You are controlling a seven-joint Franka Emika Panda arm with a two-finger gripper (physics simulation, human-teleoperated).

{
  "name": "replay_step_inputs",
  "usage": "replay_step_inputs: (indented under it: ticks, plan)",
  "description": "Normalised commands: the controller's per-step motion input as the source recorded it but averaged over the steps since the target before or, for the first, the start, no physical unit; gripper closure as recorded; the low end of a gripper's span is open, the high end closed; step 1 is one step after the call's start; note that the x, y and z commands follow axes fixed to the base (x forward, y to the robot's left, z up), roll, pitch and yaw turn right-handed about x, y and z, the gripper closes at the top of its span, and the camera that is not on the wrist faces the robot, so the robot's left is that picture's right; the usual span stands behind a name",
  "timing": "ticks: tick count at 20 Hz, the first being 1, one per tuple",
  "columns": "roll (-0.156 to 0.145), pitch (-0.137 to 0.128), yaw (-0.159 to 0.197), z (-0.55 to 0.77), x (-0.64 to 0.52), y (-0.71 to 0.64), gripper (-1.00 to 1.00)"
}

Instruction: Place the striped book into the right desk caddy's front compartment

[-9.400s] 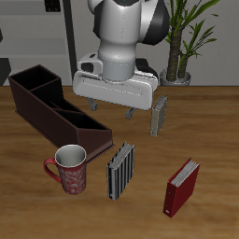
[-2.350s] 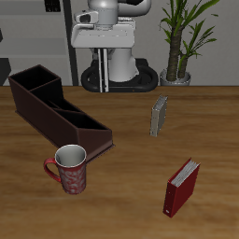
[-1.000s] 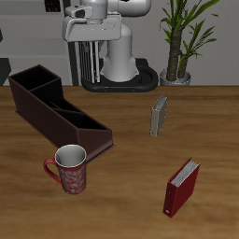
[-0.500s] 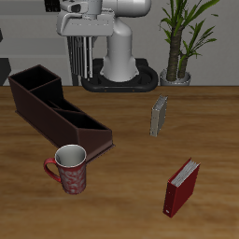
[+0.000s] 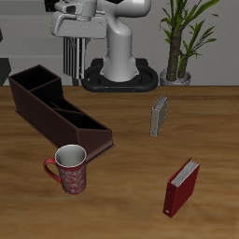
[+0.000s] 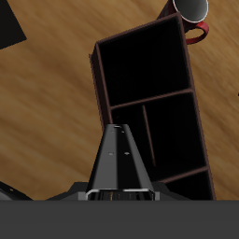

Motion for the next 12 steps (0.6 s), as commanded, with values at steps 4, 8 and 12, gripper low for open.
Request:
replay_step_inputs:
  ticks: [4,8,12]
  plan:
    - [-0.017,-0.008,-0.005,-0.01,0.11,-0.15,1.00]
    - [-0.020,0.013,0.001,-0.05,0.15,-0.15,1.00]
    - [-0.005,-0.015,-0.009,0.04,0.12,-0.06,1.00]
